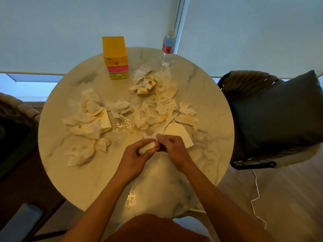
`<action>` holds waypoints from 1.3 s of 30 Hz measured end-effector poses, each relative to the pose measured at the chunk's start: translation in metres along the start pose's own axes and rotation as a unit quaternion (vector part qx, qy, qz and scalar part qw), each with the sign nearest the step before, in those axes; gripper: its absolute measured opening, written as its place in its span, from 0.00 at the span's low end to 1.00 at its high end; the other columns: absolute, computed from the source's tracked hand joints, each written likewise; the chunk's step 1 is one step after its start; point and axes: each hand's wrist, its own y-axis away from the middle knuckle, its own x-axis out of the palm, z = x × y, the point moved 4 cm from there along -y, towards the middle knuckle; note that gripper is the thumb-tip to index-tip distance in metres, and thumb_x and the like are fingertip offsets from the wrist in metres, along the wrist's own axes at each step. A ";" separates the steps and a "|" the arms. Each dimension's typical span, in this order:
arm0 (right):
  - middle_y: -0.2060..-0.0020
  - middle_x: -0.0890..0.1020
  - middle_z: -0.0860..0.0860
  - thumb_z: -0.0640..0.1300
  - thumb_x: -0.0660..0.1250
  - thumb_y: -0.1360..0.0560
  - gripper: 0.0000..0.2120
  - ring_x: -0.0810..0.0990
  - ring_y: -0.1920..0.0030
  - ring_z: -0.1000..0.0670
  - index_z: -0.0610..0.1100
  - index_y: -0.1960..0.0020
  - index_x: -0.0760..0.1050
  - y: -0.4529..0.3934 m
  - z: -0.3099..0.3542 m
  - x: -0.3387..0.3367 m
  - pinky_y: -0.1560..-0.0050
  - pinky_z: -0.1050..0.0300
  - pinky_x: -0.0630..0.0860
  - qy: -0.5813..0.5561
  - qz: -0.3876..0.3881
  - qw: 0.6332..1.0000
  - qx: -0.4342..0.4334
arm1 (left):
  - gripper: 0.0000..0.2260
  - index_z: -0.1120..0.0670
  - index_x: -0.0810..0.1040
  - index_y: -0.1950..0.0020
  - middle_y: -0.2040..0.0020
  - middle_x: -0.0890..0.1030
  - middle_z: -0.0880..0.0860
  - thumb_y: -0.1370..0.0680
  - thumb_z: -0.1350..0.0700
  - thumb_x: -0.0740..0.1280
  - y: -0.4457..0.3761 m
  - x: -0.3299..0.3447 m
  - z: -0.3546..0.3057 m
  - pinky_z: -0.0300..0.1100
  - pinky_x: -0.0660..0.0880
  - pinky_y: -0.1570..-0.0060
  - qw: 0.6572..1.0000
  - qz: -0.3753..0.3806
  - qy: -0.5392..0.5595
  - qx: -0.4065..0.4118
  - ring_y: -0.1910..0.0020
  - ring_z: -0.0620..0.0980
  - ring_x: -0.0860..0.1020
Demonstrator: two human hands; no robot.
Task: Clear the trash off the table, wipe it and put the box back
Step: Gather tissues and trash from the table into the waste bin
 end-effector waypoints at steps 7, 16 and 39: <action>0.47 0.79 0.45 0.42 0.66 0.25 0.09 0.78 0.48 0.47 0.45 0.47 0.81 -0.073 -0.009 -0.077 0.46 0.58 0.71 0.294 -0.192 0.936 -0.018 | 0.08 0.48 0.80 0.49 0.56 0.81 0.41 0.24 0.60 0.70 -0.014 -0.008 -0.007 0.24 0.72 0.61 0.996 -0.085 0.010 -0.022 0.60 0.31 0.78; 0.42 0.79 0.44 0.39 0.63 0.25 0.17 0.77 0.42 0.43 0.46 0.37 0.77 -0.102 -0.045 -0.117 0.42 0.53 0.73 0.347 -0.239 0.905 0.057 | 0.07 0.48 0.81 0.50 0.57 0.80 0.38 0.25 0.58 0.71 -0.022 -0.013 -0.011 0.22 0.69 0.60 0.996 -0.076 -0.035 -0.037 0.58 0.27 0.76; 0.62 0.80 0.59 0.33 0.65 0.25 0.11 0.79 0.63 0.63 0.47 0.56 0.82 0.120 -0.093 -0.238 0.58 0.69 0.76 0.153 -0.187 0.969 0.058 | 0.10 0.46 0.76 0.64 0.67 0.78 0.44 0.29 0.57 0.75 0.065 0.188 -0.029 0.29 0.66 0.70 0.988 0.034 -0.147 0.014 0.71 0.38 0.72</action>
